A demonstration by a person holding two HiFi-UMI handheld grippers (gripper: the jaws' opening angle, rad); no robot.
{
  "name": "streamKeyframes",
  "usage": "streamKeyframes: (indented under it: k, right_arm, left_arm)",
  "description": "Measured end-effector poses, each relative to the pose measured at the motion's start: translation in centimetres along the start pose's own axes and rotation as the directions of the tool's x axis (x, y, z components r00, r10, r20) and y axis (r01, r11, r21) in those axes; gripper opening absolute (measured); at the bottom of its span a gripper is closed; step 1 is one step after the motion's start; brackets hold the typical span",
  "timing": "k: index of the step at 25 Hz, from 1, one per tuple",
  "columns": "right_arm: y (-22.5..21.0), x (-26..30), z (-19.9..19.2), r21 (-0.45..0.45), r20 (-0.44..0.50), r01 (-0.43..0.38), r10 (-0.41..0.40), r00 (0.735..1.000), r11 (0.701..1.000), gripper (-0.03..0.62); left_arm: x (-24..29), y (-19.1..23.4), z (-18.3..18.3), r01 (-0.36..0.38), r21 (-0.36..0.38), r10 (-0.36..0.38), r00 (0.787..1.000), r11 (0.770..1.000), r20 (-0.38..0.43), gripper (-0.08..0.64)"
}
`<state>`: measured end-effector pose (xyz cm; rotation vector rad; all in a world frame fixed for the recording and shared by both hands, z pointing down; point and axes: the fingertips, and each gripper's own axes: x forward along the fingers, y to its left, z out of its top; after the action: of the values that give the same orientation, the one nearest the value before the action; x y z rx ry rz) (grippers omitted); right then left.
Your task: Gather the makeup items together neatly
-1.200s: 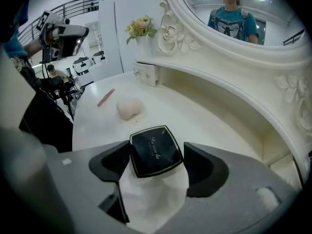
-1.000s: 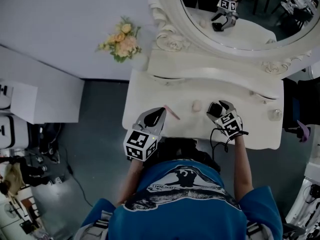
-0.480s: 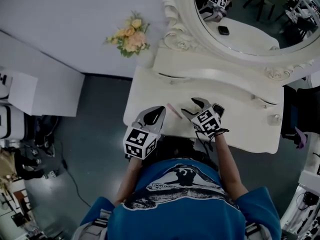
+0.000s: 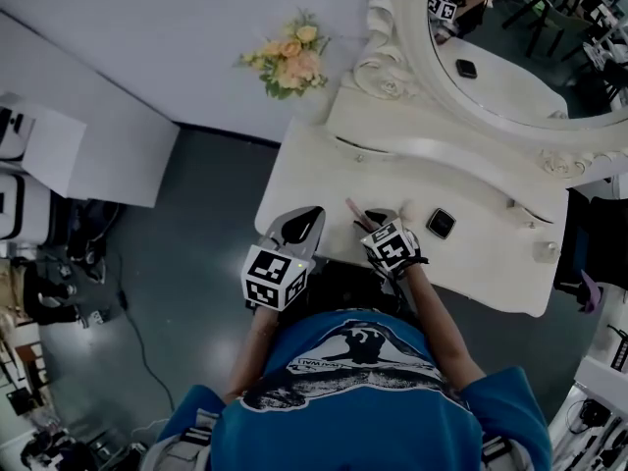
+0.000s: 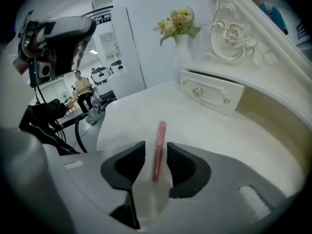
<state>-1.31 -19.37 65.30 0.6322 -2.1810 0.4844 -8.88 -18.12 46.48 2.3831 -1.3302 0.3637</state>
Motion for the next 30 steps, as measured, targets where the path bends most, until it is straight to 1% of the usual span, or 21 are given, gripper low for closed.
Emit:
streamKeyframes:
  k: [2, 3, 5, 8, 13, 17, 21, 26, 28, 30]
  right_arm:
    - [-0.4, 0.6, -0.6, -0.014, -0.011, 0.031, -0.032, 0.999, 0.999, 0.112]
    - [-0.7, 0.8, -0.8, -0.022, -0.008, 0.046, -0.046, 0.999, 0.999, 0.073]
    - [-0.9, 0.7, -0.7, -0.012, 0.000, 0.065, -0.065, 0.998, 0.998, 0.069]
    - [-1.0, 0.3, -0.4, 0.035, 0.000, 0.074, -0.074, 0.997, 0.997, 0.051]
    - [-1.0, -0.1, -0.5, 0.077, 0.005, 0.077, -0.077, 0.997, 0.994, 0.049]
    - [-1.2, -1.4, -0.1, 0.111, 0.047, 0.086, -0.091, 0.995, 0.990, 0.049]
    - [-2.2, -3.4, 0.7, 0.147, 0.104, 0.111, -0.127, 0.986, 0.983, 0.049]
    - [-4.6, -7.1, 0.2, 0.231, 0.162, 0.165, -0.205, 0.965, 0.959, 0.049]
    - [-5.9, -8.7, -0.7, 0.272, 0.174, 0.196, -0.248, 0.953, 0.942, 0.049]
    - [-7.3, -10.5, -2.1, 0.320, 0.175, 0.230, -0.295, 0.939, 0.919, 0.049]
  left_arm:
    - [-0.4, 0.4, -0.2, -0.010, -0.005, 0.010, 1.000, 1.000, -0.001, 0.012]
    - [-0.6, 0.6, -0.3, -0.013, -0.008, 0.013, 1.000, 1.000, -0.001, 0.012]
    - [-0.8, 0.8, -0.5, -0.016, -0.011, 0.016, 1.000, 1.000, -0.001, 0.012]
    - [-1.0, 0.9, -0.6, -0.014, -0.011, 0.014, 1.000, 1.000, -0.003, 0.012]
    - [-0.6, 0.3, -0.3, 0.019, 0.001, -0.019, 1.000, 1.000, -0.003, 0.012]
    - [0.1, -0.3, -0.2, 0.051, 0.016, -0.050, 0.999, 0.999, -0.016, 0.012]
    - [1.2, -1.3, 0.0, 0.097, 0.034, -0.096, 0.995, 0.995, -0.031, 0.012]
    - [3.3, -3.9, 0.1, 0.186, 0.063, -0.182, 0.981, 0.981, -0.061, 0.012]
    - [4.1, -5.1, 0.1, 0.221, 0.076, -0.215, 0.974, 0.972, -0.073, 0.012]
    - [4.7, -6.3, 0.1, 0.251, 0.087, -0.244, 0.966, 0.964, -0.085, 0.012]
